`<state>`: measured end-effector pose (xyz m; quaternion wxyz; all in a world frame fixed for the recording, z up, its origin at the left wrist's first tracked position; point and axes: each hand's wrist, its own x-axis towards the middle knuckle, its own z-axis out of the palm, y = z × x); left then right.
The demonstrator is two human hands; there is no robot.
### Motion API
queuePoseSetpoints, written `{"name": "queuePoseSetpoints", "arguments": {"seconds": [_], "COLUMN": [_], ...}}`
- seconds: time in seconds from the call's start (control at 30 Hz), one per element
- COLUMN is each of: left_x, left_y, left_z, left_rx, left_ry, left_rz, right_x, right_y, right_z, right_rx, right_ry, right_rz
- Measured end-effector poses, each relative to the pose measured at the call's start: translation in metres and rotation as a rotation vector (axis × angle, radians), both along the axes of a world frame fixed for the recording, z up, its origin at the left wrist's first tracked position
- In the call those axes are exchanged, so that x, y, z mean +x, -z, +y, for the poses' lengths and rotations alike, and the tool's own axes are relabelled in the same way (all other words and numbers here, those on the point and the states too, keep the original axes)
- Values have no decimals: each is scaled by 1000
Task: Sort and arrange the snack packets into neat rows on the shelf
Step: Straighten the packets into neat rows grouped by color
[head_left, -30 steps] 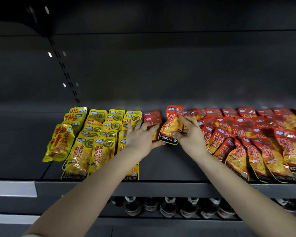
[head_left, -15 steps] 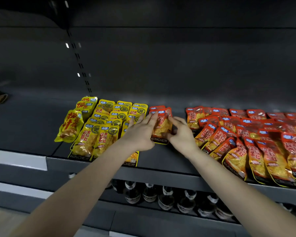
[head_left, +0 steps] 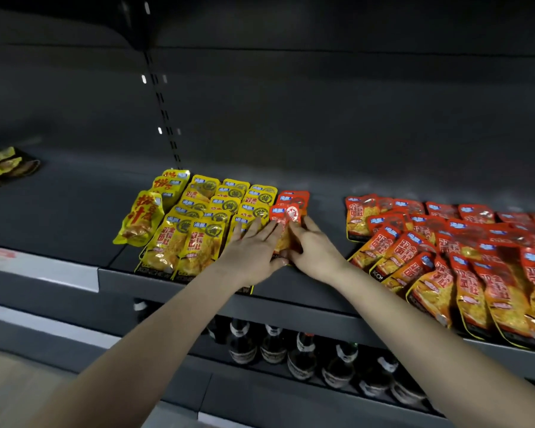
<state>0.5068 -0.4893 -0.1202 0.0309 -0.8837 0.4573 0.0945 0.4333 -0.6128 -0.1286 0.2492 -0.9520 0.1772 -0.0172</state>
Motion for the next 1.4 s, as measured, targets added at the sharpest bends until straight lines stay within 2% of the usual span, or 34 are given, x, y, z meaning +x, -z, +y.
{"name": "queuePoseSetpoints", "arguments": {"seconds": [0.2,0.67,0.83,0.97,1.17,1.4], "left_x": [14,34,12,-17,-58,-116], "left_y": [-9,-6,-13,-20,-22,-22], "left_z": [-8,-2,-15,-41,-89,-146], "left_rx": [66,-69,-225,-294,-319,-317], "left_ry": [62,228,388,491,565,627], "left_rz": [11,8,9,40,69,95], "right_x": [10,-1,-34,-74,-132,-196], "right_y": [0,4,-1,-7,-13,-12], "right_z": [7,27,26,10,-32,-83], "right_rx": [15,-46,-145,-252,-345,-338], "right_ry": [50,208,353,464,582,646], "right_rz": [14,-79,-223,-264,-161,-74]}}
